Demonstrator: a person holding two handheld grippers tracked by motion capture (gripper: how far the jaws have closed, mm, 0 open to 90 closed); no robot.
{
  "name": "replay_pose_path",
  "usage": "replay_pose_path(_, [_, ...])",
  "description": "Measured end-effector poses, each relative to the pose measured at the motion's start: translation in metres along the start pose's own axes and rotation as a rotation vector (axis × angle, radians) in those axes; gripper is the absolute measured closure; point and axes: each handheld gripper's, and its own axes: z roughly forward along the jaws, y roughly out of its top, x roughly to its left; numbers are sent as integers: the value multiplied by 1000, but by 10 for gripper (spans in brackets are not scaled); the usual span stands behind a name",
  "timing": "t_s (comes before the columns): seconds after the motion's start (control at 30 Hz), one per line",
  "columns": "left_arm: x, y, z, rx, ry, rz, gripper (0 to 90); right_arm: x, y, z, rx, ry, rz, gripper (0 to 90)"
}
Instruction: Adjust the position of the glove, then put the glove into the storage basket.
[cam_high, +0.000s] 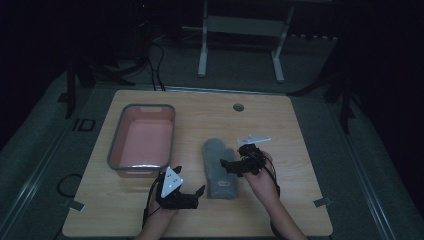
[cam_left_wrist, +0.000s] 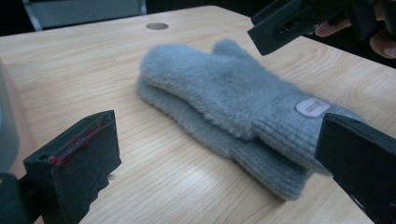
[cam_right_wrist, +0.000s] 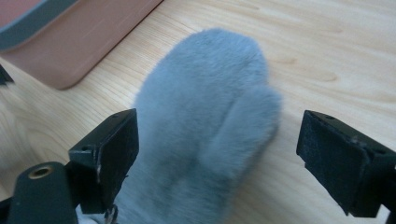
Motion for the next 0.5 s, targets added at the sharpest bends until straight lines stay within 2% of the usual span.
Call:
replay_pose_path(0.03, [0,4,1,11,-10,-4,3,0,0,0,0,0,0,134])
replay_pose_path(0.07, [0,7,2,19,-18,-12,3,-3,-1,-2,-16,-2,-21,140])
replay_pose_path(0.1, [1,14,5,27,-32,-30,3,-9,-2,-5,-49,-1,-40,142])
replay_pose_path(0.13, [1,14,5,27,-32,-30,3,-9,-2,-5,-49,-1,-40,142])
replay_pose_path(0.17, [1,20,10,35,-56,-61,3,-14,-3,-8,-67,21,-43,141])
replay_pose_path(0.2, [1,20,10,35,-56,-61,3,-14,-3,-8,-67,21,-43,141])
replay_pose_path(0.23, [1,25,12,48,-69,-67,3,-17,-4,-8,-57,25,-60,141])
replay_pose_path(0.27, [1,29,14,58,-72,-66,3,-21,-6,-10,-58,48,-108,140])
replay_pose_path(0.3, [1,35,18,77,-81,-70,3,-22,-7,-10,-65,49,-127,141])
replay_pose_path(0.33, [1,35,18,77,-81,-70,3,-22,-7,-10,-65,49,-127,141])
replay_pose_path(0.37, [1,43,24,97,-87,-74,3,-25,-12,-13,-99,68,-167,149])
replay_pose_path(0.4, [2,45,26,105,-87,-79,3,-28,-16,-14,-118,87,-156,154])
replay_pose_path(0.5, [3,51,32,118,-80,-87,3,-32,-21,-15,-127,106,-136,151])
